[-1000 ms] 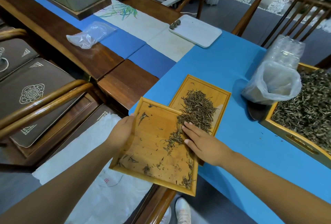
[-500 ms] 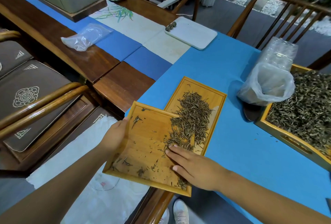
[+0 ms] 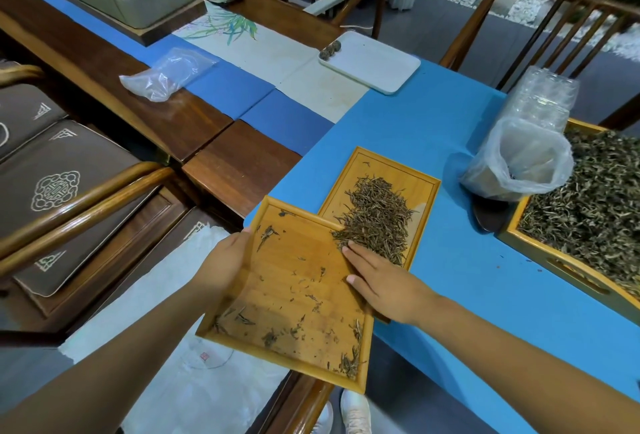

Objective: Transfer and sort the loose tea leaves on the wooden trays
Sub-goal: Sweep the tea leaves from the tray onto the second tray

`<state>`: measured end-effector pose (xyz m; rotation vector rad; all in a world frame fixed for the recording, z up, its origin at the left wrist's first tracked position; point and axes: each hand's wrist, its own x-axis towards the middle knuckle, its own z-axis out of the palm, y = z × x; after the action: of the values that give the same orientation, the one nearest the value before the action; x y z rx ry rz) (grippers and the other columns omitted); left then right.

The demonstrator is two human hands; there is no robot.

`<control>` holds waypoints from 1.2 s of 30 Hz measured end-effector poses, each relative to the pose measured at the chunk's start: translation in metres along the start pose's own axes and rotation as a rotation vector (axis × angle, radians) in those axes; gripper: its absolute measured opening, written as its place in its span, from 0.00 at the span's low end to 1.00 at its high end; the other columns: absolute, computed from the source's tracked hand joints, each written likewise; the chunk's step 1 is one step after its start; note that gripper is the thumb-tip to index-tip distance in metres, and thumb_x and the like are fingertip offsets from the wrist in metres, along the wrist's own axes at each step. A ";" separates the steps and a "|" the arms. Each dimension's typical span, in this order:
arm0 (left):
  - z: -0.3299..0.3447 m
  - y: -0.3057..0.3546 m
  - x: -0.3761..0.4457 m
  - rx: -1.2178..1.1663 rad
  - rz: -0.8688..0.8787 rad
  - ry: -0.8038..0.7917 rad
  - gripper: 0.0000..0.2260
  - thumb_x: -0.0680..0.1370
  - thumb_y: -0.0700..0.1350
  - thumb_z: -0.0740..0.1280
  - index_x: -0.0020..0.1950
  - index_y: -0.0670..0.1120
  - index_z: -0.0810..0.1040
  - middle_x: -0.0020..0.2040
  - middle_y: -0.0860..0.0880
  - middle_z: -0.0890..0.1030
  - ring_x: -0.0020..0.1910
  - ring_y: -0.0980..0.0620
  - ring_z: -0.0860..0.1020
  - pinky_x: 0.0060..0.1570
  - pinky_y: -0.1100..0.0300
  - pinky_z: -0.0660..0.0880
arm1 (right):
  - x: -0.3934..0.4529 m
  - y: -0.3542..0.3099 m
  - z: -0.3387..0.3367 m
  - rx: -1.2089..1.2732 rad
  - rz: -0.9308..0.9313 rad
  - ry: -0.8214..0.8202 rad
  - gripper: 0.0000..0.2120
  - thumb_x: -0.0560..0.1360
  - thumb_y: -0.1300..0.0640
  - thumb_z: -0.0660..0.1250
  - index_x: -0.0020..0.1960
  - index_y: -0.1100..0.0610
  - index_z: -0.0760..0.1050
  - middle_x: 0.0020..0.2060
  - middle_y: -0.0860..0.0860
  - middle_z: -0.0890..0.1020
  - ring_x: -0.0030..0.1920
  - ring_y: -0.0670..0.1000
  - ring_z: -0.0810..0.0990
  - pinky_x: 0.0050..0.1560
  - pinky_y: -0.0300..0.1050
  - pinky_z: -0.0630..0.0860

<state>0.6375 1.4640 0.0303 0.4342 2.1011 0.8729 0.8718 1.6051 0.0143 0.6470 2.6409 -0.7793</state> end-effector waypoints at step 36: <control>-0.013 0.006 -0.004 -0.204 -0.086 -0.040 0.20 0.81 0.55 0.52 0.56 0.42 0.77 0.50 0.39 0.79 0.52 0.41 0.77 0.56 0.43 0.74 | 0.007 0.010 -0.006 0.035 0.101 0.019 0.28 0.81 0.45 0.45 0.76 0.53 0.42 0.77 0.47 0.44 0.76 0.45 0.43 0.73 0.39 0.45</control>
<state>0.6299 1.4602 0.0422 0.2499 1.9554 1.0077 0.8693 1.6181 0.0119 0.7949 2.5938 -0.7955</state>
